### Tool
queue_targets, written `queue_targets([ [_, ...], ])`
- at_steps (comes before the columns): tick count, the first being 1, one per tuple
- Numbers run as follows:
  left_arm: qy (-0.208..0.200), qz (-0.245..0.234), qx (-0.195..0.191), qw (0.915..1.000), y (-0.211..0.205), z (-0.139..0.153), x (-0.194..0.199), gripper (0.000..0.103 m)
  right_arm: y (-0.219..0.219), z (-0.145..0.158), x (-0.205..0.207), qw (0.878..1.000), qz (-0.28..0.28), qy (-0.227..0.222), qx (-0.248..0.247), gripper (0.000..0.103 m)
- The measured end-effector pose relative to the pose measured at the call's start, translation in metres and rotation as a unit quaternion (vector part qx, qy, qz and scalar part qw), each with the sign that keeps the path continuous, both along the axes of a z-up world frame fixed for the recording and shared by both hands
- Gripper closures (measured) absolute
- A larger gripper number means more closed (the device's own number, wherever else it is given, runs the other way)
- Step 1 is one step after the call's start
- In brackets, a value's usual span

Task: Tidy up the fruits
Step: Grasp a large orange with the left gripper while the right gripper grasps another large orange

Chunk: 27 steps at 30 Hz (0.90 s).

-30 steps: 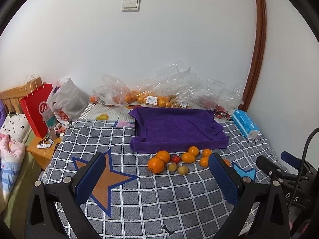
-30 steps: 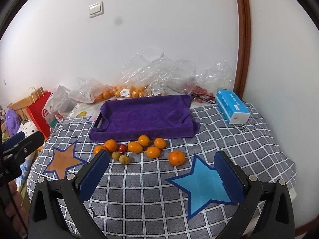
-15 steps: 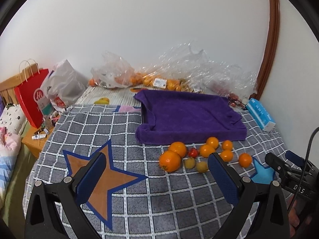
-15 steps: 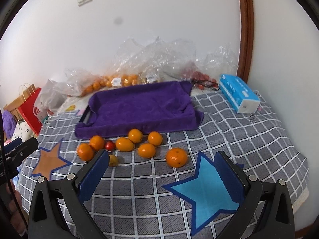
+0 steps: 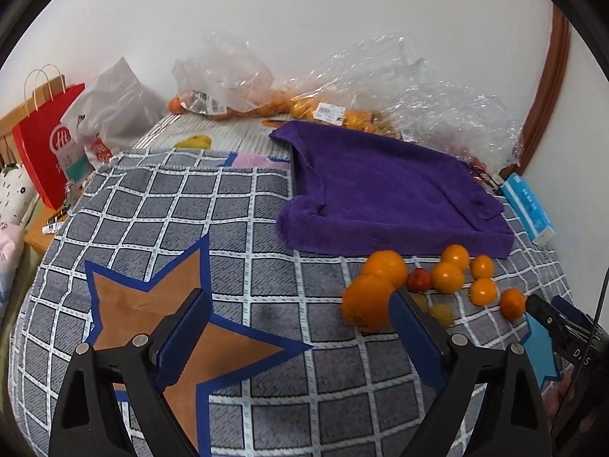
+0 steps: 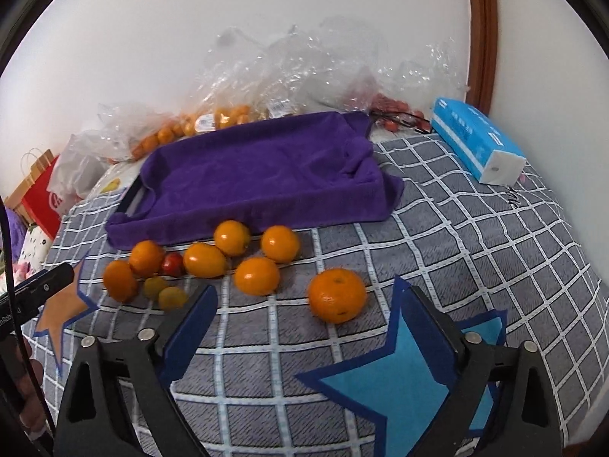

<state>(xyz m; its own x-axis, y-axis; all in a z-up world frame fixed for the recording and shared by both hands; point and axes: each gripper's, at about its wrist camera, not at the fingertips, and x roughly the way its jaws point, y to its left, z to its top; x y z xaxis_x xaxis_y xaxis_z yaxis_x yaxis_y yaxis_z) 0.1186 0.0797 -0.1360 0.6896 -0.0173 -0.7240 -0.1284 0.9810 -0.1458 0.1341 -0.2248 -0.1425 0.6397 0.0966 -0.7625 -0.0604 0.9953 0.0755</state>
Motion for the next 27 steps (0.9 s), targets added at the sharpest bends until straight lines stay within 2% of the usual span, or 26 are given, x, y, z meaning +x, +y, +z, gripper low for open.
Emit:
queue_targets([
  [4, 0.014, -0.001, -0.008, 0.9999, 0.005, -0.011, 0.006, 0.011, -0.006, -0.012, 0.009, 1.0, -0.015, 0.006, -0.009, 0.008],
  [11, 0.006, -0.001, -0.007, 1.0, 0.012, -0.017, 0.007, 0.013, -0.018, -0.032, 0.022, 0.998, -0.034, 0.033, 0.033, 0.011],
  [18, 0.011, -0.031, -0.011, 0.9994, 0.005, -0.018, 0.013, 0.012, -0.009, -0.039, 0.03, 0.999, -0.018, 0.039, 0.019, 0.017],
  [23, 0.018, -0.047, -0.01, 0.9987, 0.006, -0.021, 0.011, 0.012, -0.007, -0.044, 0.035, 0.999, -0.017, 0.04, 0.017, 0.017],
  [27, 0.018, -0.044, -0.01, 0.9988, 0.007, -0.021, 0.01, 0.013, -0.009, -0.045, 0.037, 0.999, -0.016, 0.04, 0.018, 0.025],
])
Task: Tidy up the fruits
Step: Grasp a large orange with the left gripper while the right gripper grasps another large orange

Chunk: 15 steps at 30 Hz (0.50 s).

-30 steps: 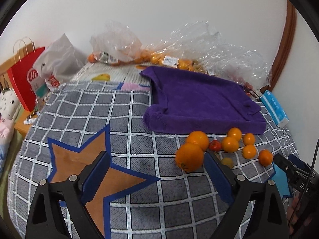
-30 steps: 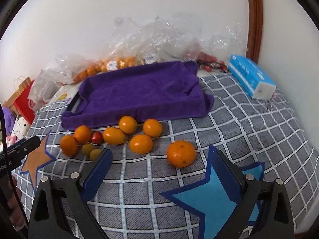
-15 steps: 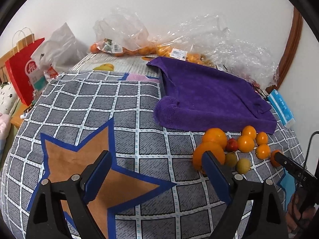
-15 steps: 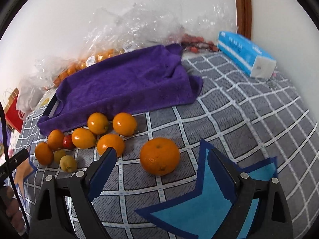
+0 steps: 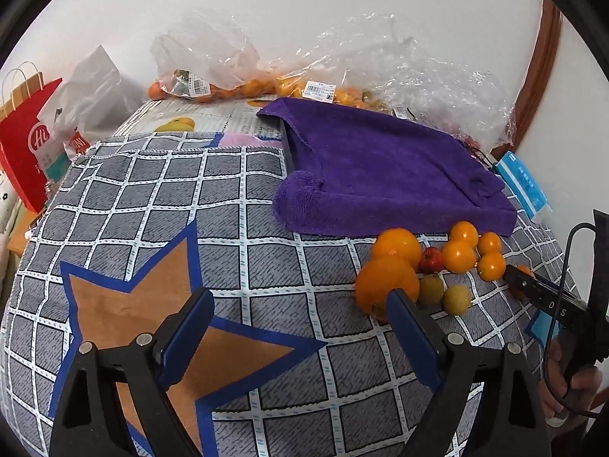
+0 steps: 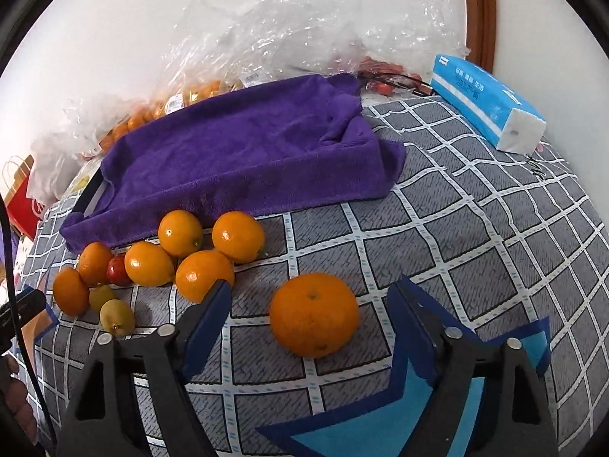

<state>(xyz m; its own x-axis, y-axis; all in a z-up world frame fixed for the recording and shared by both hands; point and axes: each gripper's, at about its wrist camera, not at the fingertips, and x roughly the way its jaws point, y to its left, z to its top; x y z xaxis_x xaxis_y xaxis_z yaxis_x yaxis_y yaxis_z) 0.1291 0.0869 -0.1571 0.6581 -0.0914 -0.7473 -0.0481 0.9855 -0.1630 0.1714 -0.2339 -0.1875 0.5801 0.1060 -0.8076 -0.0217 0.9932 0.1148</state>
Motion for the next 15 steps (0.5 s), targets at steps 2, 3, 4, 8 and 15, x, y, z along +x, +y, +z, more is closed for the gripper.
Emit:
queue_targets([
  [2, 0.003, -0.004, -0.001, 1.0, -0.002, 0.0, 0.002, 0.013, 0.0, 0.0, 0.001, 1.0, 0.002, -0.002, -0.008, 0.03],
  [3, 0.003, -0.007, -0.001, 1.0, -0.004, 0.0, 0.002, 0.013, 0.001, 0.0, 0.001, 1.0, 0.004, -0.005, -0.014, 0.034],
  [4, 0.0, -0.011, 0.0, 0.9999, -0.006, 0.0, 0.001, 0.013, 0.001, 0.0, 0.002, 1.0, 0.006, -0.007, -0.022, 0.036],
  [8, -0.008, -0.014, -0.006, 0.9999, -0.013, 0.003, -0.002, 0.013, 0.003, -0.002, 0.002, 0.999, 0.019, 0.0, -0.029, 0.047],
  [15, -0.016, -0.045, -0.005, 0.9989, -0.035, -0.003, 0.007, 0.02, 0.006, -0.004, -0.005, 0.998, 0.039, -0.005, -0.04, 0.055],
])
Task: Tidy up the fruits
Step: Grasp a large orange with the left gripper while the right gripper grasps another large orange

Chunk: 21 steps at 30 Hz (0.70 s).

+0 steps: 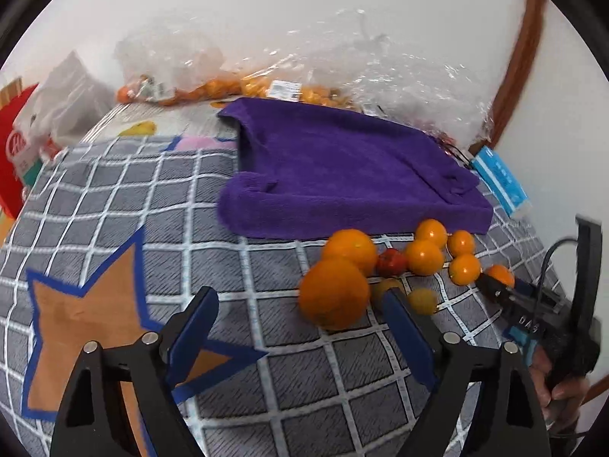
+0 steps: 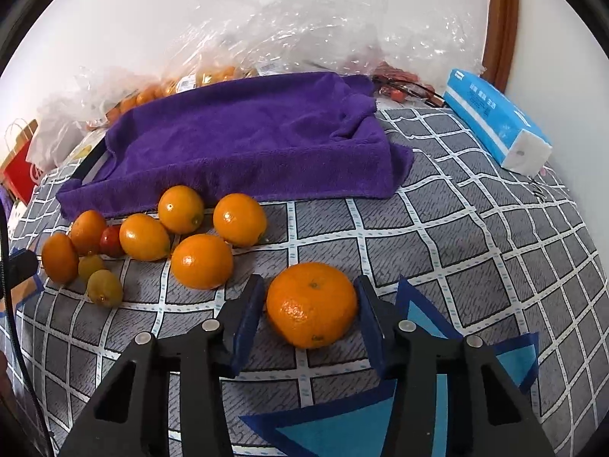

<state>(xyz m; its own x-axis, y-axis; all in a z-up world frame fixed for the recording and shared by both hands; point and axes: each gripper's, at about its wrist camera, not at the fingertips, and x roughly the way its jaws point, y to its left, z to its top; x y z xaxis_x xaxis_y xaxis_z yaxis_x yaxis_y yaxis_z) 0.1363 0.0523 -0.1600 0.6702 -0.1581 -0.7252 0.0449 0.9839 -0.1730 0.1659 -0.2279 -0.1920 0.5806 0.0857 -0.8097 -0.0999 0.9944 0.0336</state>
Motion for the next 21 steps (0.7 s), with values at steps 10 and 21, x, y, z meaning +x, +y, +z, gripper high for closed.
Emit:
queue_targets([
  [10, 0.005, -0.066, -0.019, 0.9976, -0.012, -0.015, 0.011, 0.055, -0.009, -0.001, 0.001, 0.999, -0.006, -0.002, 0.036, 0.055],
  [21, -0.019, -0.066, -0.099, 0.9927, 0.001, -0.012, 0.008, 0.061, -0.002, 0.002, -0.004, 0.999, 0.009, -0.015, 0.031, 0.061],
])
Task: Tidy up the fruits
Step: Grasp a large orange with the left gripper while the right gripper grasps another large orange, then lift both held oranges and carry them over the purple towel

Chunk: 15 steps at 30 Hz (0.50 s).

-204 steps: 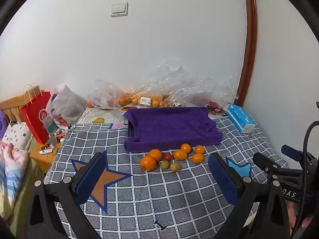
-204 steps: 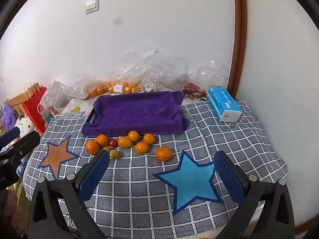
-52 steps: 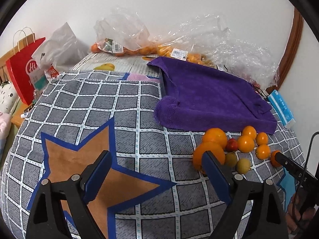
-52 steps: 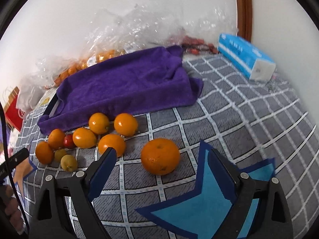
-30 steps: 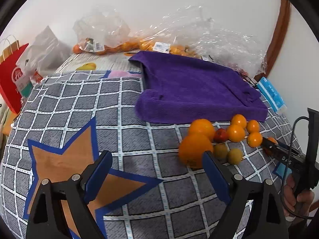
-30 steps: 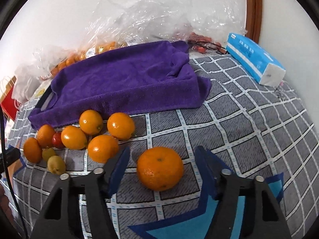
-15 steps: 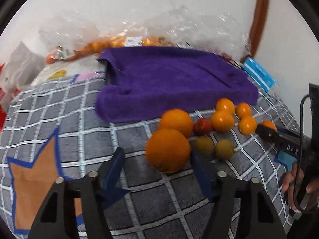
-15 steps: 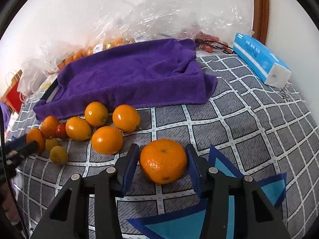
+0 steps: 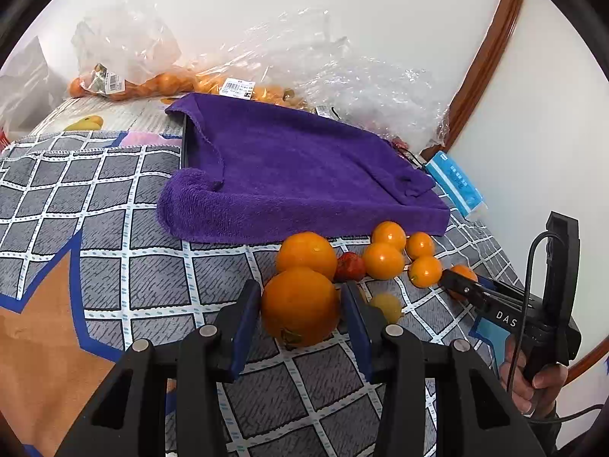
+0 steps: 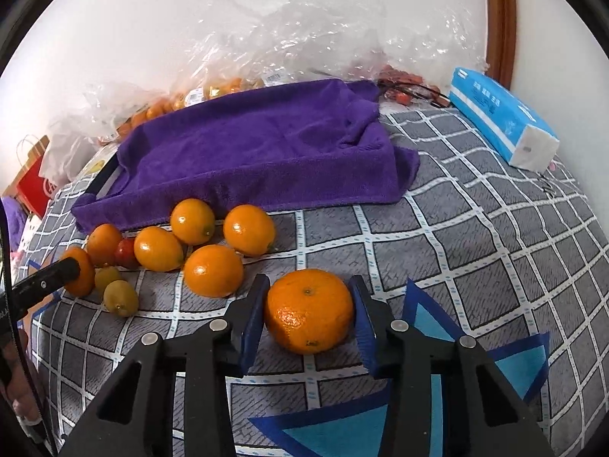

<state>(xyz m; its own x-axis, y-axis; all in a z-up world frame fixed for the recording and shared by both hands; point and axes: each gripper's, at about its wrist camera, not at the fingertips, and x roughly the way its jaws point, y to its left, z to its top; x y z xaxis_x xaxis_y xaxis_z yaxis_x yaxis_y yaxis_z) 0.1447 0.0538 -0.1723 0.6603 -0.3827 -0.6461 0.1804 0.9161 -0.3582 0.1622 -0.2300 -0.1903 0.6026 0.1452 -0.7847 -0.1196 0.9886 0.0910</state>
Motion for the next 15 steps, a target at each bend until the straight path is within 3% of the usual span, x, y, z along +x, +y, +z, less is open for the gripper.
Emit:
queue_targets([
  [7, 0.032, -0.005, 0.008, 0.9995, -0.0023, -0.0085, 0.0079, 0.061, 0.0023, -0.0041, 0.0014, 1.0, -0.002, 0.012, -0.009, 0.058],
  [11, 0.026, -0.005, -0.009, 0.9996, 0.002, -0.0086, 0.006, 0.062, 0.0047, -0.0049, -0.0006, 1.0, 0.004, 0.013, -0.019, 0.056],
  [15, 0.002, 0.0, 0.0, 1.0, 0.0009, -0.0016, -0.0016, 0.062, 0.0049, -0.0045, -0.0019, 1.0, 0.008, 0.01, -0.016, 0.061],
])
